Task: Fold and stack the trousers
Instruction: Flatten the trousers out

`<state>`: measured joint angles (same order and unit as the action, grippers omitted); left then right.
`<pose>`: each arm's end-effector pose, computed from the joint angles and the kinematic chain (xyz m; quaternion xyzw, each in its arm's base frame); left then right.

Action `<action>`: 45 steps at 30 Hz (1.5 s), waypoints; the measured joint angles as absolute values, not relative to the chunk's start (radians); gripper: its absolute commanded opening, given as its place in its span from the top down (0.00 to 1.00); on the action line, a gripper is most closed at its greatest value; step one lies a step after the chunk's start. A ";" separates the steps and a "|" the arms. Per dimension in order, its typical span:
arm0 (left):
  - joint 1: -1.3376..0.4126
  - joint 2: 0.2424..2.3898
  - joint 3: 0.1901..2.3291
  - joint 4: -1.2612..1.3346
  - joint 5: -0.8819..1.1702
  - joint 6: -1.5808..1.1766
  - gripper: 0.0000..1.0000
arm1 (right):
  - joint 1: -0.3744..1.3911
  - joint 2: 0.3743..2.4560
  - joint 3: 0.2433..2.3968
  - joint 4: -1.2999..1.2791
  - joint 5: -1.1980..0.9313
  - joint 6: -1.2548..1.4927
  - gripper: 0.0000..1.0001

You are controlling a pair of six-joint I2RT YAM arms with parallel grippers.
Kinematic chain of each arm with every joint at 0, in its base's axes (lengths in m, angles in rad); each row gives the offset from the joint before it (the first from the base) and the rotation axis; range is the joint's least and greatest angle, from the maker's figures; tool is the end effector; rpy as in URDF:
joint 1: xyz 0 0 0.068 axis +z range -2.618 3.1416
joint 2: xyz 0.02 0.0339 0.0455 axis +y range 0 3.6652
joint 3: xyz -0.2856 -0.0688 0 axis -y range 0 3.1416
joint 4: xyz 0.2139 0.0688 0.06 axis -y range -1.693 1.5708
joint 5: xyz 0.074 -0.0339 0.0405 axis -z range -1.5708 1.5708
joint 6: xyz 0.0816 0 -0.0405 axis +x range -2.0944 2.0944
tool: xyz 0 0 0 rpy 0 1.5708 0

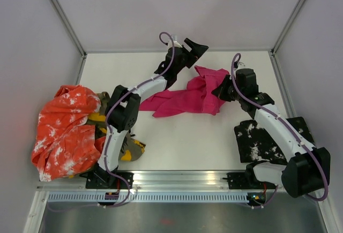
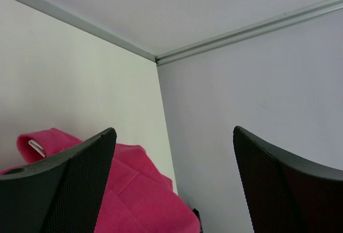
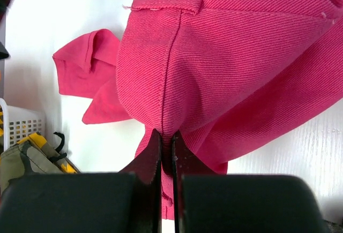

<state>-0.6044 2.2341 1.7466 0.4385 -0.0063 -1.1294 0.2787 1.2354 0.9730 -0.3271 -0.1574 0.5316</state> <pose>0.4680 -0.3226 0.2837 -0.1900 0.6988 -0.5242 0.4480 0.2624 0.0884 0.2997 0.0741 0.8769 0.2489 0.4044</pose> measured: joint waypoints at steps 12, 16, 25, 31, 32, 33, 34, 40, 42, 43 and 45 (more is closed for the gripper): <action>-0.643 2.195 1.805 -0.086 -0.095 -1.167 0.04 | 0.279 1.234 0.971 -0.327 -0.107 0.535 1.00; -0.638 2.122 1.793 -0.201 -0.151 -1.167 0.05 | 0.279 1.240 0.971 -0.327 -0.104 0.534 1.00; -0.630 2.224 1.895 -0.202 -0.118 -1.170 0.11 | 0.279 1.240 0.969 -0.327 -0.113 0.530 1.00; -0.630 2.315 1.950 -0.208 -0.108 -1.172 0.17 | 0.279 1.238 0.959 -0.327 -0.124 0.526 1.00; -0.630 2.325 1.960 -0.207 -0.102 -1.174 0.17 | 0.279 1.238 0.959 -0.327 -0.126 0.525 1.00; -0.630 2.338 1.981 -0.208 -0.098 -1.176 0.18 | 0.279 1.237 0.958 -0.327 -0.128 0.524 1.00; -0.630 2.356 2.009 -0.207 -0.093 -1.178 0.24 | 0.279 1.236 0.957 -0.327 -0.131 0.522 1.00; -0.633 2.447 2.146 -0.157 -0.044 -1.205 0.87 | 0.279 1.216 0.942 -0.329 -0.137 0.497 1.00; -0.635 2.461 2.160 -0.140 -0.036 -1.223 0.98 | 0.279 1.209 0.937 -0.332 -0.135 0.490 1.00; -0.634 2.461 2.161 -0.137 -0.026 -1.227 0.98 | 0.279 1.208 0.937 -0.333 -0.133 0.488 1.00; -0.627 2.461 2.160 -0.133 -0.015 -1.231 0.98 | 0.279 1.208 0.937 -0.334 -0.125 0.482 1.00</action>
<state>-0.6266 2.4611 2.1605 -0.1329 -0.0147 -1.2308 0.2794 1.2079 0.9367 -0.3336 -0.1249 0.4824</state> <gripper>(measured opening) 0.039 0.033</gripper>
